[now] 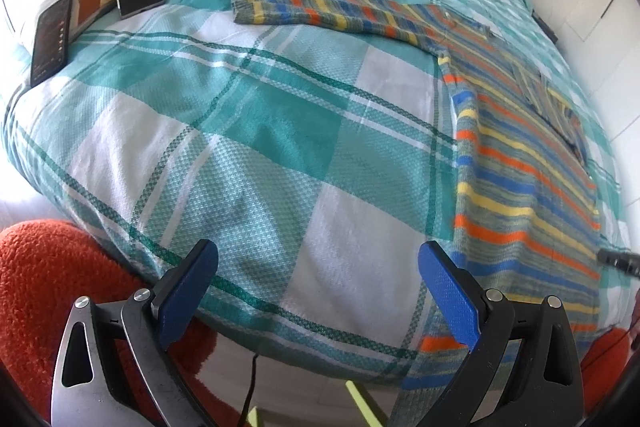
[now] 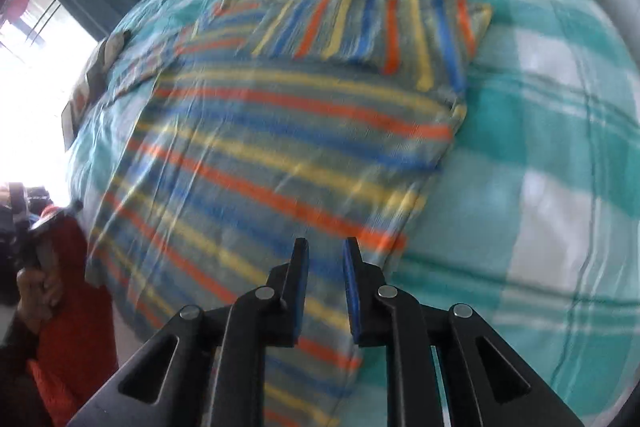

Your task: Fold small clothes

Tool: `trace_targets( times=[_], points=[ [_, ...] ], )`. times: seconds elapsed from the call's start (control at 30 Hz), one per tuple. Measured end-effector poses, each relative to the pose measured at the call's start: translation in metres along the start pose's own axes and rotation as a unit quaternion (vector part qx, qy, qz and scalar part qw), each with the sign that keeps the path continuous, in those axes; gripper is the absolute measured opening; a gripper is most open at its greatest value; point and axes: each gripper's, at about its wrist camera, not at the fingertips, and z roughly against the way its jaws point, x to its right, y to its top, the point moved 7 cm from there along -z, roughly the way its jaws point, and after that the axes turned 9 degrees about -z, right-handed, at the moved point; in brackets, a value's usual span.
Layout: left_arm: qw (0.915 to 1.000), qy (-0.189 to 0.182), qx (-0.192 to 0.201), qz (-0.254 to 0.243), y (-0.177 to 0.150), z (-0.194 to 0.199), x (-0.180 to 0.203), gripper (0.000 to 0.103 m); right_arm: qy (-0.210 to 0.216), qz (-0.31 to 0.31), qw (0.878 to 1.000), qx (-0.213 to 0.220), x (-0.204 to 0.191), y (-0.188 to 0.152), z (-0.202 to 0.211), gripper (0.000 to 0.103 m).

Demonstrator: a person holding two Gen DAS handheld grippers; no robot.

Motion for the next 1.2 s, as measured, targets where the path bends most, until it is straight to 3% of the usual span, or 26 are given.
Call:
trace_targets(
  times=[0.07, 0.17, 0.23, 0.4, 0.57, 0.7, 0.93, 1.07, 1.2],
  points=[
    [0.9999, 0.006, -0.008, -0.002, -0.002, -0.003, -0.002, 0.101, -0.048, -0.020, 0.998, -0.034, 0.021, -0.039, -0.014, 0.016],
    [0.9999, 0.008, -0.006, 0.005, -0.003, -0.002, -0.008, 0.100, -0.080, -0.065, 0.995, -0.010, 0.040, -0.062, 0.009, 0.017],
    [0.9999, 0.005, -0.001, 0.013, -0.001, -0.001, -0.010, 0.100, -0.100, -0.053, 0.993, 0.023, 0.031, -0.070, 0.031, 0.023],
    [0.9999, 0.008, 0.005, 0.007, 0.001, 0.000, -0.005, 0.101, -0.016, -0.043, 0.996, 0.081, -0.032, -0.079, 0.051, 0.029],
    [0.9992, 0.025, 0.002, -0.030, 0.001, -0.005, 0.005, 0.101, 0.001, -0.038, 0.995, 0.092, -0.075, -0.078, 0.018, 0.036],
    [0.9980, 0.038, -0.029, -0.041, -0.004, -0.020, 0.005, 0.101, -0.019, -0.060, 0.995, 0.078, -0.068, -0.077, -0.014, 0.037],
    [0.9963, 0.053, -0.038, -0.056, -0.008, -0.025, 0.005, 0.103, -0.004, -0.084, 0.992, 0.097, -0.058, -0.080, -0.007, 0.044],
    [0.9967, 0.047, -0.043, -0.051, -0.009, -0.026, 0.002, 0.103, 0.004, -0.103, 0.984, 0.142, -0.051, -0.079, 0.010, 0.046],
    [0.9963, 0.051, -0.044, -0.053, -0.010, -0.027, 0.002, 0.103, 0.004, -0.108, 0.976, 0.189, -0.050, -0.078, 0.027, 0.056]
  ],
)
